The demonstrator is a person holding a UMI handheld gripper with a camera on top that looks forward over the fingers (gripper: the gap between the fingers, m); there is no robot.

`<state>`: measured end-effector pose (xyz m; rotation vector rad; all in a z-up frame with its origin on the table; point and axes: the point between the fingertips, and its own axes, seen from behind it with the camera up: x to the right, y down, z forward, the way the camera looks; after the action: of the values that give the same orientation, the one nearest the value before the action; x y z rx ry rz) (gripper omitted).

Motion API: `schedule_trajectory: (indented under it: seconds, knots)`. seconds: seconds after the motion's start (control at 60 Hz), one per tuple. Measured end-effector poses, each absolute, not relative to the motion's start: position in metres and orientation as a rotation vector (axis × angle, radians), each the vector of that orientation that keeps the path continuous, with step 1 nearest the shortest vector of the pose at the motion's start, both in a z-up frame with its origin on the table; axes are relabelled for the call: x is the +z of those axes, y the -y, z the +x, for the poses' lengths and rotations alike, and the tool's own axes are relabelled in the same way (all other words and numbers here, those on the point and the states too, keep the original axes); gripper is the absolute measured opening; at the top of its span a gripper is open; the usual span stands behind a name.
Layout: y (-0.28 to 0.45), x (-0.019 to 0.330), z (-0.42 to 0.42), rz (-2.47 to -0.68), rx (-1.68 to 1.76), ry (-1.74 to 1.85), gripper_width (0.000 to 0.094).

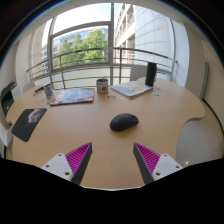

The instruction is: Arrange mouse

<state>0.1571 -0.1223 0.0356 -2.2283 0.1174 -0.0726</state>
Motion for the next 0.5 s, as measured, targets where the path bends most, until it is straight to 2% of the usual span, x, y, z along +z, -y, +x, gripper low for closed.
schedule_trajectory:
  seconds: [0.3,0.5]
  knots:
    - [0.019,-0.013,0.188,-2.27,-0.034,-0.175,0.0846]
    - [-0.024,-0.013,0.197,-2.247,-0.063,-0.164,0.0835]
